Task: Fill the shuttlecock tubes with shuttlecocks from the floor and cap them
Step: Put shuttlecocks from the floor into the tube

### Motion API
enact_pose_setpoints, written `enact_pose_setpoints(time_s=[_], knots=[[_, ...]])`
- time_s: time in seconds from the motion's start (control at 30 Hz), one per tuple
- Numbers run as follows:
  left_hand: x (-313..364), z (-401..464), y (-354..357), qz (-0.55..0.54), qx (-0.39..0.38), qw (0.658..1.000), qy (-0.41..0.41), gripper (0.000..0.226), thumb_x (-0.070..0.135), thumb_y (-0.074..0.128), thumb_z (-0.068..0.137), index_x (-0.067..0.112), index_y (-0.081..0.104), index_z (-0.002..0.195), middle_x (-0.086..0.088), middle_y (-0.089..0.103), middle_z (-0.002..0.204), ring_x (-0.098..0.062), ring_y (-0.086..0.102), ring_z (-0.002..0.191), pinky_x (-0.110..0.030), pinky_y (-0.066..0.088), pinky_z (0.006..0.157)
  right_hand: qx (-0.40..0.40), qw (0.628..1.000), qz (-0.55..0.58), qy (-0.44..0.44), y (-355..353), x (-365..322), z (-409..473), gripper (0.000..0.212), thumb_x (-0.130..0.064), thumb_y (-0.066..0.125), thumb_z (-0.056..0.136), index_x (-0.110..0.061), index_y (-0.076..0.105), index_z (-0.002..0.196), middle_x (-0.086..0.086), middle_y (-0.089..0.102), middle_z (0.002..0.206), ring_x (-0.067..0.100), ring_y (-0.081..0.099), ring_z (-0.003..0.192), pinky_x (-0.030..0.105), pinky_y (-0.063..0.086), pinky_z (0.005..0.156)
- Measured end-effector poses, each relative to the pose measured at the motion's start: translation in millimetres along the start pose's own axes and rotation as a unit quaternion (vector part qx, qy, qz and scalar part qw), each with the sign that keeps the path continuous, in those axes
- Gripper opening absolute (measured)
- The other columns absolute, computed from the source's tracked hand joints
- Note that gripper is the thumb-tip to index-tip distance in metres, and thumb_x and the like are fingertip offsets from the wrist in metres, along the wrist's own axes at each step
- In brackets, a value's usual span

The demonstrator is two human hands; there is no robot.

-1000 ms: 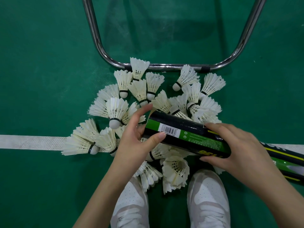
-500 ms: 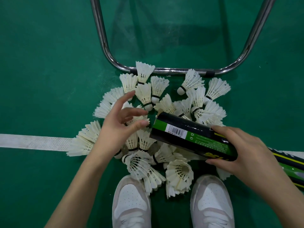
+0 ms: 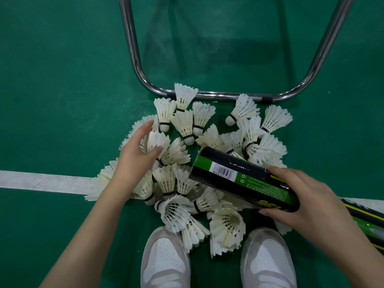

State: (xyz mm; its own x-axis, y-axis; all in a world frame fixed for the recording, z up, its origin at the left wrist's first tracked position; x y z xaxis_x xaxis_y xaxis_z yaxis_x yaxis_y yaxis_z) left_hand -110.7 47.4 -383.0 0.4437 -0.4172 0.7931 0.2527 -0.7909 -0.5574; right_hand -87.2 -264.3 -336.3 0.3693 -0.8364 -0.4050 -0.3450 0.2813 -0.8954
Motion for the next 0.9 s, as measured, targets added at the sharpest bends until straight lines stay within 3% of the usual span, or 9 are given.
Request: enact_pose_setpoints(time_s=[0.1,0.27,0.4,0.53,0.67,0.77,0.9], knots=[[-2.9,-0.1,-2.5,0.003,0.015,1.000,0.004,0.059,0.014,0.067,0.086,0.033,0.044,0.136,0.014,0.051,0.129,-0.004,0.040,0.123,-0.022,0.030,0.098,-0.003,1.000,0.000,0.001,0.2,0.5,-0.9,0.074,-0.062,0.059,0.056,-0.036,0.044,0.124,-0.010,0.060,0.111,0.021,0.060,0.094,0.040,0.048,0.079],[-3.2,-3.3,-17.0,-0.039,0.059,0.997,-0.025,0.042,0.016,0.074,0.080,0.033,0.057,0.115,0.012,0.057,0.101,-0.009,0.054,0.105,-0.027,0.045,0.089,-0.005,1.000,0.000,0.006,0.5,1.9,-2.1,0.075,-0.060,0.063,0.056,-0.037,0.043,0.124,-0.009,0.060,0.111,0.021,0.060,0.093,0.040,0.048,0.079],[5.3,-8.2,-26.8,-0.058,0.084,0.995,-0.013,0.035,0.017,0.074,0.079,0.030,0.060,0.109,0.011,0.058,0.088,0.001,0.056,0.091,-0.010,0.041,0.073,-0.007,1.000,0.005,0.006,0.7,1.4,-1.9,0.073,-0.065,0.053,0.057,-0.037,0.043,0.124,-0.009,0.059,0.111,0.021,0.060,0.093,0.039,0.048,0.079],[16.5,-11.3,-35.3,-0.086,0.093,0.992,-0.005,0.033,0.018,0.076,0.078,0.028,0.061,0.105,0.004,0.062,0.076,-0.001,0.058,0.068,-0.004,0.043,0.064,-0.006,1.000,0.003,0.005,0.7,0.4,-2.4,0.073,-0.065,0.053,0.057,-0.037,0.043,0.124,-0.009,0.060,0.111,0.020,0.060,0.092,0.038,0.046,0.077],[23.8,-17.1,-40.4,-0.152,0.109,0.982,-0.009,0.028,0.018,0.075,0.077,0.032,0.061,0.097,0.005,0.063,0.068,-0.007,0.061,0.069,-0.014,0.046,0.072,-0.002,1.000,-0.003,0.007,0.2,0.4,-2.9,0.074,-0.064,0.053,0.056,-0.035,0.045,0.124,-0.009,0.060,0.110,0.021,0.060,0.091,0.037,0.045,0.075],[28.1,-22.6,-35.6,-0.219,0.112,0.969,-0.027,0.026,0.018,0.073,0.079,0.029,0.061,0.098,0.011,0.060,0.058,-0.002,0.059,0.063,-0.010,0.046,0.070,-0.006,1.000,0.000,0.004,1.6,-0.3,-2.4,0.074,-0.066,0.052,0.057,-0.036,0.043,0.124,-0.009,0.060,0.110,0.021,0.060,0.092,0.038,0.047,0.077],[35.4,-35.0,-13.9,-0.279,0.065,0.956,-0.057,0.031,0.029,0.070,0.071,0.026,0.060,0.101,0.010,0.065,0.062,-0.004,0.065,0.069,-0.027,0.047,0.086,-0.008,1.000,0.006,0.004,2.1,-1.0,-2.3,0.074,-0.067,0.051,0.057,-0.036,0.044,0.124,-0.010,0.059,0.110,0.021,0.059,0.094,0.038,0.047,0.078]])
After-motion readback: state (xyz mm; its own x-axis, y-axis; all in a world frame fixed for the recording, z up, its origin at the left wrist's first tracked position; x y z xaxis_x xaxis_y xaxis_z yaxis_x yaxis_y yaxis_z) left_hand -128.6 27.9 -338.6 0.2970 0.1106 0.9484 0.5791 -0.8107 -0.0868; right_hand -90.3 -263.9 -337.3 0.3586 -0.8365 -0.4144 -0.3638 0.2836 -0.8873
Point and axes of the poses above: each hand's wrist, its own z-axis towards the middle knuckle, its own y-axis out of the palm, x = y × z, the point moved 7 cm from there along z, towards the middle knuckle
